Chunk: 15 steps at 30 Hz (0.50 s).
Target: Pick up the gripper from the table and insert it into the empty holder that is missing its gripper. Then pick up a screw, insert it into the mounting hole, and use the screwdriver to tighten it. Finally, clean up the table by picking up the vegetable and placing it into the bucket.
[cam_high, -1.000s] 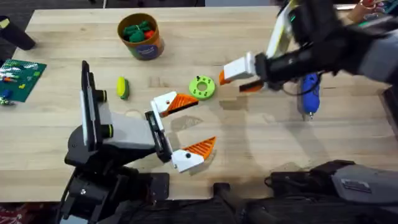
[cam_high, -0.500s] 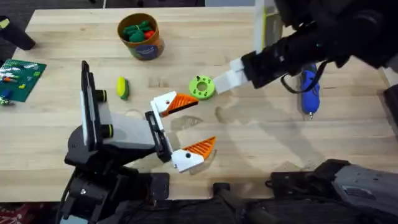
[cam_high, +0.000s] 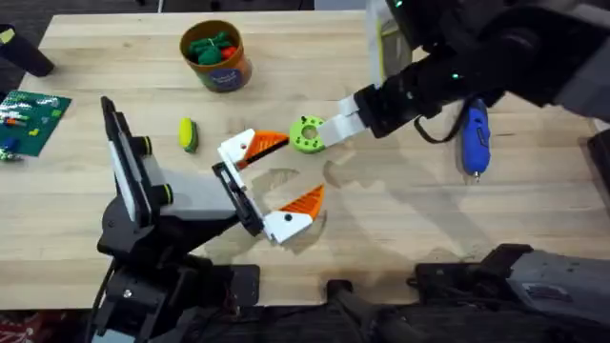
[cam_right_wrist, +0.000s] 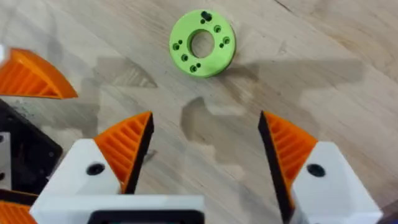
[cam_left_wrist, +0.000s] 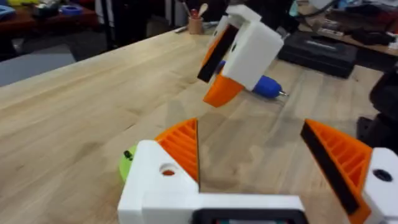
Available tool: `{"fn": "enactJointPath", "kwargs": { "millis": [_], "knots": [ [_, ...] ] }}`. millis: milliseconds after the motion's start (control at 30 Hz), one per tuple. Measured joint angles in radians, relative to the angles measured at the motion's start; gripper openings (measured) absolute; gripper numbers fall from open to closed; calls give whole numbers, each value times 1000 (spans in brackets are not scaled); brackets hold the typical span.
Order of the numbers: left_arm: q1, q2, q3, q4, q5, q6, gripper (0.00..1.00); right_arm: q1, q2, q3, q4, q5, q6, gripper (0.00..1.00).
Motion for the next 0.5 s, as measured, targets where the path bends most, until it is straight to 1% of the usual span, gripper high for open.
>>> {"fn": "enactJointPath", "kwargs": {
  "millis": [100,233,333,500],
  "knots": [
    [0,0,0,3,-29,10,986,0,33,0,47,0,0,994],
    [0,0,0,3,-47,38,986,1,73,0,118,-9,0,994],
    [0,0,0,3,-54,50,986,1,99,0,170,-36,0,994],
    [0,0,0,3,-55,59,986,1,110,0,188,-61,0,994]
  ]
}}
